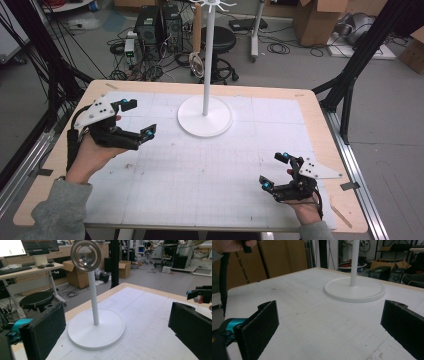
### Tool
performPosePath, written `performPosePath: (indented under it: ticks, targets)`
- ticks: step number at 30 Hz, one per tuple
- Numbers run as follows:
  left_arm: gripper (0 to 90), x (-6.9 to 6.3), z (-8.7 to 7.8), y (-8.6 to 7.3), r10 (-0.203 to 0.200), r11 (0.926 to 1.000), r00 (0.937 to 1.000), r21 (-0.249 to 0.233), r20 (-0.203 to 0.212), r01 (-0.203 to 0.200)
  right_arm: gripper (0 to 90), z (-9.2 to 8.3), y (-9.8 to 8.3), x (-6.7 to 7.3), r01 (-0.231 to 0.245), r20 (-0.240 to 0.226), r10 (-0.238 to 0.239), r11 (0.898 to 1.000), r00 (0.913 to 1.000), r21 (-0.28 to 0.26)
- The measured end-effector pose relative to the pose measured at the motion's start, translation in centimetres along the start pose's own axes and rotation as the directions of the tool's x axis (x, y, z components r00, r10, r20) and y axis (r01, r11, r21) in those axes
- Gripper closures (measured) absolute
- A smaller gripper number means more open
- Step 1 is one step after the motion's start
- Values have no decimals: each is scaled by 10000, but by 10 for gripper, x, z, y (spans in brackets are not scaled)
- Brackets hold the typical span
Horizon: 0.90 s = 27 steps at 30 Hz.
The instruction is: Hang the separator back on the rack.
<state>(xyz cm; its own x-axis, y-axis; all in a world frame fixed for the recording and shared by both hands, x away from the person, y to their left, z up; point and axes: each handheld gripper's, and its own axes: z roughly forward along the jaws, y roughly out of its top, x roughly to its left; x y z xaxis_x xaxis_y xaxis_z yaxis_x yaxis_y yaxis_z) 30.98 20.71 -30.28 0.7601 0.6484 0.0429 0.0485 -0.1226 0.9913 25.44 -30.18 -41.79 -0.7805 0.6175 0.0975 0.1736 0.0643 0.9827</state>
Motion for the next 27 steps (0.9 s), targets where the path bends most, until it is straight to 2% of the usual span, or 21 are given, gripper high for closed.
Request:
performPosePath:
  ticks: [6,9,19,23,27]
  targets:
    - [18,0,-19,-17,-420,9989,9989,-223,-219,415,7,-2,2,1,40,116,-38,9999,9999,-120]
    - [17,-1,-28,-27,-506,9983,9980,-297,-378,495,7,-2,2,1,86,177,-83,9998,9998,-171]
    - [17,-4,-46,-57,-903,9955,9937,-332,-671,882,7,-3,4,-1,-23,332,35,9993,9994,-360]
    - [17,-5,-51,-67,-812,9967,9926,-83,-905,808,7,-5,4,-1,-49,421,65,9993,9991,-378]
    - [17,-6,-56,-76,-853,9964,9897,-130,-1152,843,7,-6,4,-2,3,542,17,9993,9985,-368]
